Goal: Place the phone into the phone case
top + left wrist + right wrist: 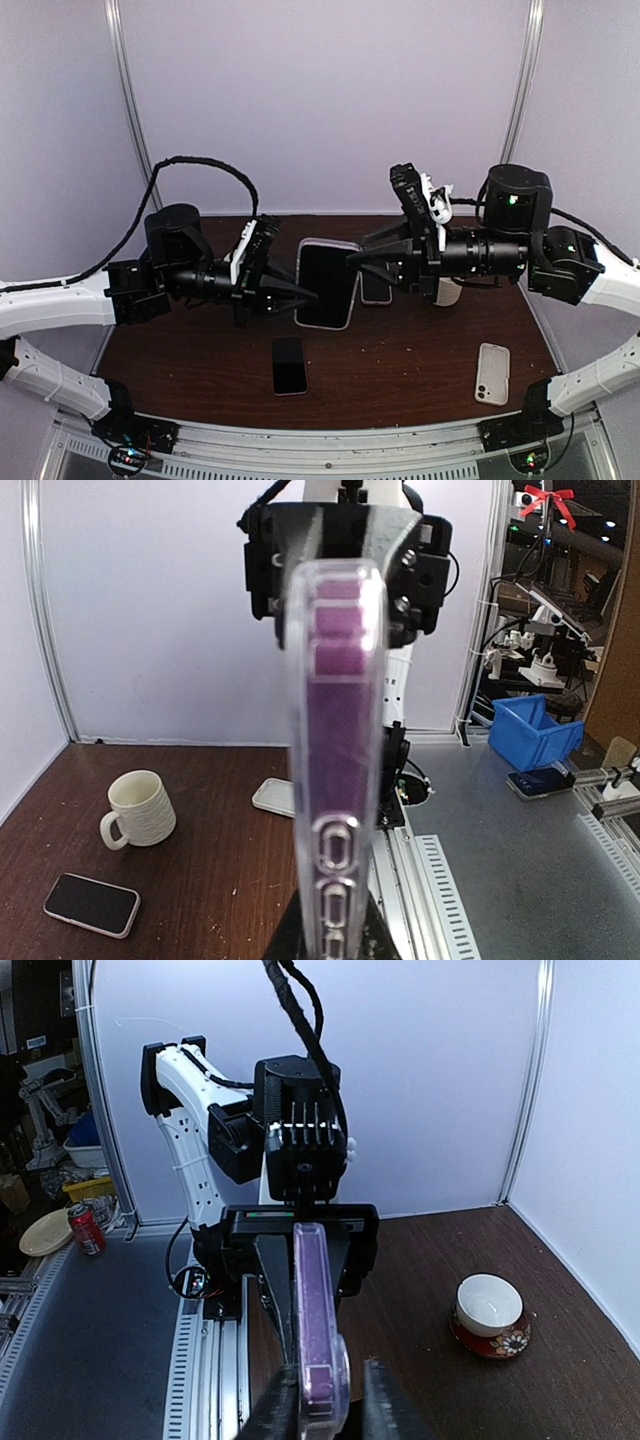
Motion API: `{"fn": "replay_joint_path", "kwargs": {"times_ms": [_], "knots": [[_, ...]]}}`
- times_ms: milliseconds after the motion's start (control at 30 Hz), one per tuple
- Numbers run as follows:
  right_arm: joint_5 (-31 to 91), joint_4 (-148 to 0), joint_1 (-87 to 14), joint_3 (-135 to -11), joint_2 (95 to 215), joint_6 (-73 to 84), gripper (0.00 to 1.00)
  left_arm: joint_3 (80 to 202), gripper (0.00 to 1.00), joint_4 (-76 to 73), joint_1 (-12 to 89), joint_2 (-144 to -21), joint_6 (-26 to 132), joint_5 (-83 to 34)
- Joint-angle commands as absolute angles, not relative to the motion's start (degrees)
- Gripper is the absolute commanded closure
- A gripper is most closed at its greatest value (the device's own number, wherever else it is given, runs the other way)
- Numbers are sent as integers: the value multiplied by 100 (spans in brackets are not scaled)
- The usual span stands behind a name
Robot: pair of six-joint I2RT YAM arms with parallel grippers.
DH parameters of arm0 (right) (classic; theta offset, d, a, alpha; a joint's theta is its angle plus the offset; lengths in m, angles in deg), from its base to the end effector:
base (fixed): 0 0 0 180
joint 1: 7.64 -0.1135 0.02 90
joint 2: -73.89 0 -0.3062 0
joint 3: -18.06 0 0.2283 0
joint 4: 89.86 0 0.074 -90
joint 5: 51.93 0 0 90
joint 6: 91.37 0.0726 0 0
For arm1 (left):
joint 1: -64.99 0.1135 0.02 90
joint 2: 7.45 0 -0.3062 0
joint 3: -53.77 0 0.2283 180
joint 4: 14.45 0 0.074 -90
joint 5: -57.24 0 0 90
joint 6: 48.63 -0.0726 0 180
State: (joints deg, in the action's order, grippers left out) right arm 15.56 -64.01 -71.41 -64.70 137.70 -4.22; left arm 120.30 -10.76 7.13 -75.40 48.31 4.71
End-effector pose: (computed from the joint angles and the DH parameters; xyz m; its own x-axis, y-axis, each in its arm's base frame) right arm 0.0815 0.2283 0.4455 -0.0035 -0.1110 -0.9938 -0.9981 0.0619 -0.0034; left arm 0.1032 -0.2474 0.3799 -0.1672 0.0858 -0.9822 0.9814 -0.0811 -0.1741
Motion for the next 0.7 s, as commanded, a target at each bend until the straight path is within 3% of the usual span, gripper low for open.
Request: {"fn": "replay_joint_path", "kwargs": {"times_ms": [0, 33, 133, 300, 500, 667], "knots": [[1849, -6318, -7085, -6366, 13699, -364, 36, 12060, 100, -1557, 679, -7415, 4799, 405], [1861, -6348, -7077, -6269, 13689, -339, 30, 12034, 100, -1608, 674, -7383, 4804, 352], [1904, -6359, -7075, -6087, 13768, -160, 30, 11986, 100, -1653, 679, -7315, 4774, 237], [1450, -6491, -7078, -5978, 13989, 155, 49, 11998, 100, -1652, 674, -7360, 4765, 230], [1460, -6654, -7071, -5828, 13932, 164, 99, 11981, 100, -1661, 677, -7331, 4761, 206], [1515, -6677, -7028, -5818, 13824, 199, 100, 11972, 100, -1634, 672, -7314, 4748, 184]]}}
